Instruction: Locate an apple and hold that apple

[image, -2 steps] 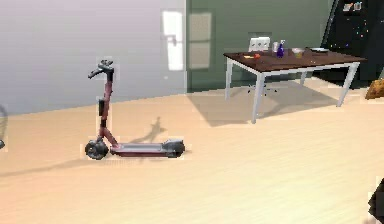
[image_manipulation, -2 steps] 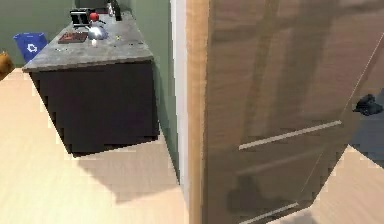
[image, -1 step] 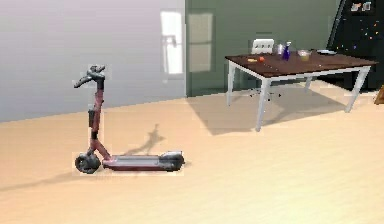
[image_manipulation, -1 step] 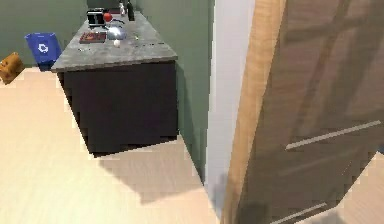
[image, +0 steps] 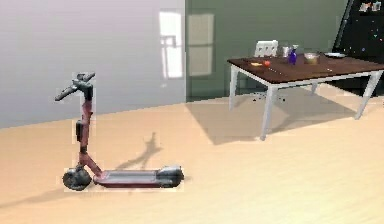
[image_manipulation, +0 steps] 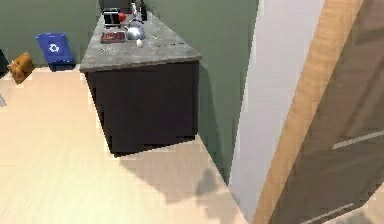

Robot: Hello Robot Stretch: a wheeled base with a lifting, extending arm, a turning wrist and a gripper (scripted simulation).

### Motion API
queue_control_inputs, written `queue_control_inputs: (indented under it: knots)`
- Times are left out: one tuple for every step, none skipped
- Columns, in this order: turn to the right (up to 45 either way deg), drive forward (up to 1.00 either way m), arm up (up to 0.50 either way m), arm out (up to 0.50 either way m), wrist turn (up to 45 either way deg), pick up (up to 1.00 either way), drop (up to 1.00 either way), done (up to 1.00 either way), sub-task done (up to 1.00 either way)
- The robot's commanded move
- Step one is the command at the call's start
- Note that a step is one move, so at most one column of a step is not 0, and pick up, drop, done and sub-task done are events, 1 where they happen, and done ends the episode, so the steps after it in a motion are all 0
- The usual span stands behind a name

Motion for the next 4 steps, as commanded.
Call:
queue_control_inputs:
  knots:
    - [21.0, 0.0, 0.0, 0.0, 0.0, 0.0, 0.0, 0.0, 0.0]
    - [0.0, 1.0, 0.0, 0.0, 0.0, 0.0, 0.0, 0.0, 0.0]
    - [0.0, 0.35, 0.0, 0.0, 0.0, 0.0, 0.0, 0.0, 0.0]
    - [-21.0, 0.0, 0.0, 0.0, 0.0, 0.0, 0.0, 0.0, 0.0]
